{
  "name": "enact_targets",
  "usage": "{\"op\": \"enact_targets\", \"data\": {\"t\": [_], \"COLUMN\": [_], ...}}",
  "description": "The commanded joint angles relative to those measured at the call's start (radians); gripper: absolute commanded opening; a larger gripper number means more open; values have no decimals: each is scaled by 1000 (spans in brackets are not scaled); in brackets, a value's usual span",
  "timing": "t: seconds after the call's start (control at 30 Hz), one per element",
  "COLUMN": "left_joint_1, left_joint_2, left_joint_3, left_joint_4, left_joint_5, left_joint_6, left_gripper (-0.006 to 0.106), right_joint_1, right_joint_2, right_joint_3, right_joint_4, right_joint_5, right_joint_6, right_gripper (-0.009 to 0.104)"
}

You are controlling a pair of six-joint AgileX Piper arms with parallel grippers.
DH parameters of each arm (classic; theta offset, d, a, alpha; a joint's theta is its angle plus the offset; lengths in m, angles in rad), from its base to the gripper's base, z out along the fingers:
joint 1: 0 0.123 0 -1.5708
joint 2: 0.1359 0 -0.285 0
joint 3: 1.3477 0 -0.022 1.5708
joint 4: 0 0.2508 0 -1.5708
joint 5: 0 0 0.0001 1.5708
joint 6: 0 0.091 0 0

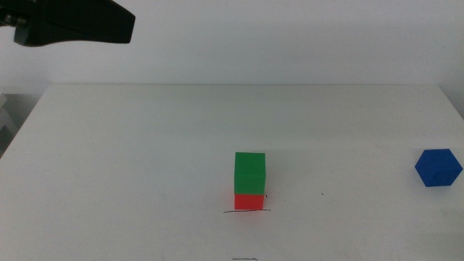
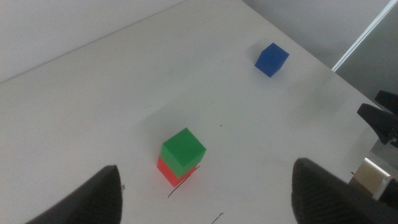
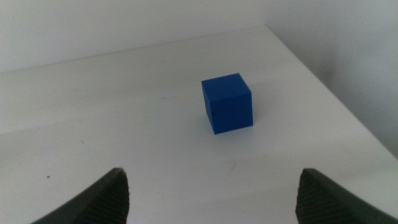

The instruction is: Stack red cubes first, then green, then blue cubes in a specific spot.

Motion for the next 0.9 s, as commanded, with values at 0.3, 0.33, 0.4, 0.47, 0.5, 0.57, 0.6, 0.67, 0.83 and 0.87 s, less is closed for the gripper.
{"op": "enact_targets", "data": {"t": [0.3,0.33,0.4,0.47,0.5,0.57,0.6,0.67,0.83,0.87], "left_joint_1": [-5,-5,-5,-5,-5,-5,-5,-5,-5,-5], "left_joint_2": [-12,-12,-12,-12,-12,-12,-12,-12,-12,-12], "left_joint_3": [-28,-28,-28,-28,-28,-28,-28,-28,-28,-28], "left_joint_4": [-52,-52,-52,-52,-52,-52,-52,-52,-52,-52], "left_joint_5": [-39,-39,-39,-39,-39,-39,-39,-39,-39,-39], "left_joint_6": [-6,-6,-6,-6,-6,-6,-6,-6,-6,-6], "left_gripper": [93,93,93,93,93,93,93,93,93,93], "right_joint_1": [-5,-5,-5,-5,-5,-5,-5,-5,-5,-5], "right_joint_2": [255,292,363,451,497,593,643,732,956,1004], "right_joint_3": [-378,-432,-535,-648,-703,-816,-874,-978,-1238,-1287], "right_joint_4": [46,50,48,37,35,36,38,40,61,71], "right_joint_5": [233,272,350,403,431,518,575,669,909,950], "right_joint_6": [-10,-10,-16,-41,-59,-97,-115,-152,-230,-238], "right_gripper": [82,82,82,82,82,82,82,82,82,82]}}
